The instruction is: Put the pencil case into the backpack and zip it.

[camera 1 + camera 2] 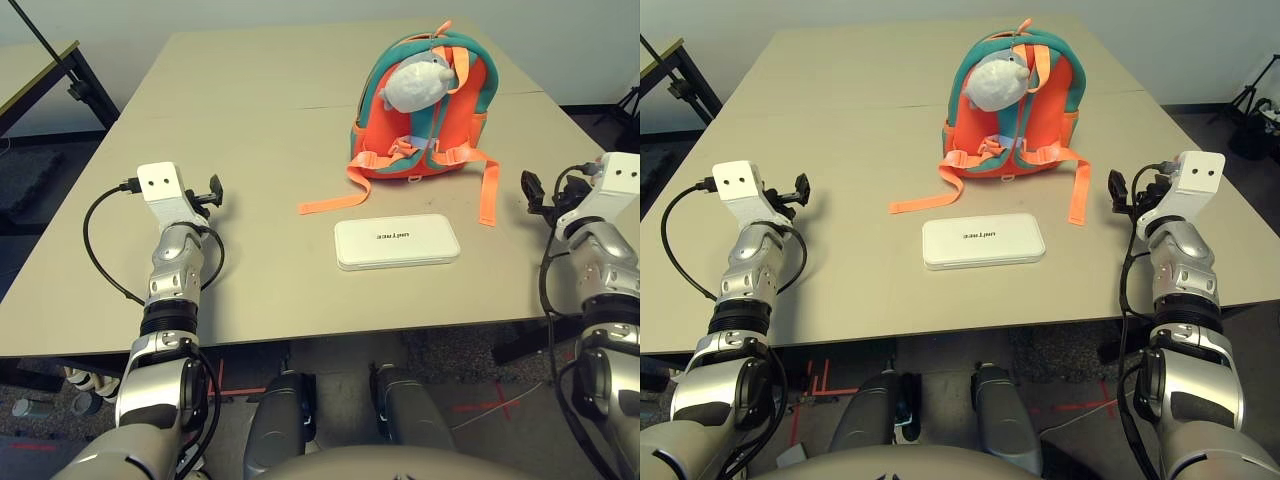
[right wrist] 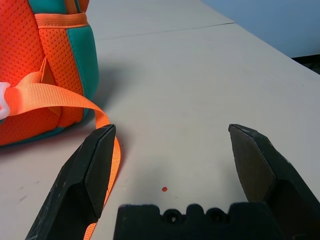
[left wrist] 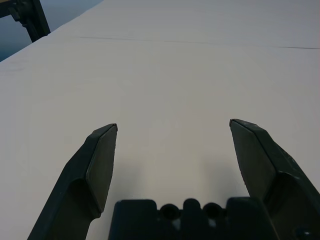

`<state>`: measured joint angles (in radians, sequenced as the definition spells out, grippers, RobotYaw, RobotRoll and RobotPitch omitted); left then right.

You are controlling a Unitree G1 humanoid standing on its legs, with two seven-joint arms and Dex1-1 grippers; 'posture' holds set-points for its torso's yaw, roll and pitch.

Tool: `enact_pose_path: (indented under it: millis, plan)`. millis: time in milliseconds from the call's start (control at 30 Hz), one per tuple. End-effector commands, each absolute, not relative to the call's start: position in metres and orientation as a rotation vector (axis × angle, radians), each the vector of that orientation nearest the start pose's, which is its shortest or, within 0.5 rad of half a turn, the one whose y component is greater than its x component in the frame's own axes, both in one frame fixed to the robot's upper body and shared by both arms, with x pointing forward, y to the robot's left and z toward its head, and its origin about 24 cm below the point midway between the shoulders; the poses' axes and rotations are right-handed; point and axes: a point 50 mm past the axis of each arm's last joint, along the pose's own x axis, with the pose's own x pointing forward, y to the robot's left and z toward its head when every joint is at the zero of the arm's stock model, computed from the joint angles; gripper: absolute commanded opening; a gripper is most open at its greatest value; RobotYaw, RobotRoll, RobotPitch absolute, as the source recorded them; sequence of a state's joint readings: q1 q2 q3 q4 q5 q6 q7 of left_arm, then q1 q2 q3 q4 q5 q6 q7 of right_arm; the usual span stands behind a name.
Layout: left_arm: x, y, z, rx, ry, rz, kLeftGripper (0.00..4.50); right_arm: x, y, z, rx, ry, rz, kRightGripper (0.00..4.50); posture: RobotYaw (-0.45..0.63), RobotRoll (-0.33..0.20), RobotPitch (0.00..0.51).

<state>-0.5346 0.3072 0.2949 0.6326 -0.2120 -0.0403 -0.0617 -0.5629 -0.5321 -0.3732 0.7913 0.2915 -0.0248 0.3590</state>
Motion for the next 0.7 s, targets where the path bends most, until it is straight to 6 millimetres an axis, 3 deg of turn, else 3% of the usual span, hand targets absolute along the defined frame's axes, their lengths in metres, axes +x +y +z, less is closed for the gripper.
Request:
enact_pose_path:
  millis: [33, 433, 700]
  plan:
    - [0.339, 0.262, 0.081, -0.056, -0.007, 0.225, 4.50, 0.330, -0.324, 0.097, 0.049, 0.016, -0.110, 4.47, -0.17, 0.000, 0.092]
    - [0.337, 0.263, 0.082, -0.063, -0.003, 0.211, 4.50, 0.332, -0.321, 0.100, 0.026, 0.008, -0.090, 4.47, -0.16, 0.000, 0.103]
    - [0.339, 0.236, 0.092, -0.260, 0.031, -0.088, 4.50, 0.330, -0.316, 0.107, -0.083, -0.002, -0.001, 4.47, -0.17, 0.000, 0.105]
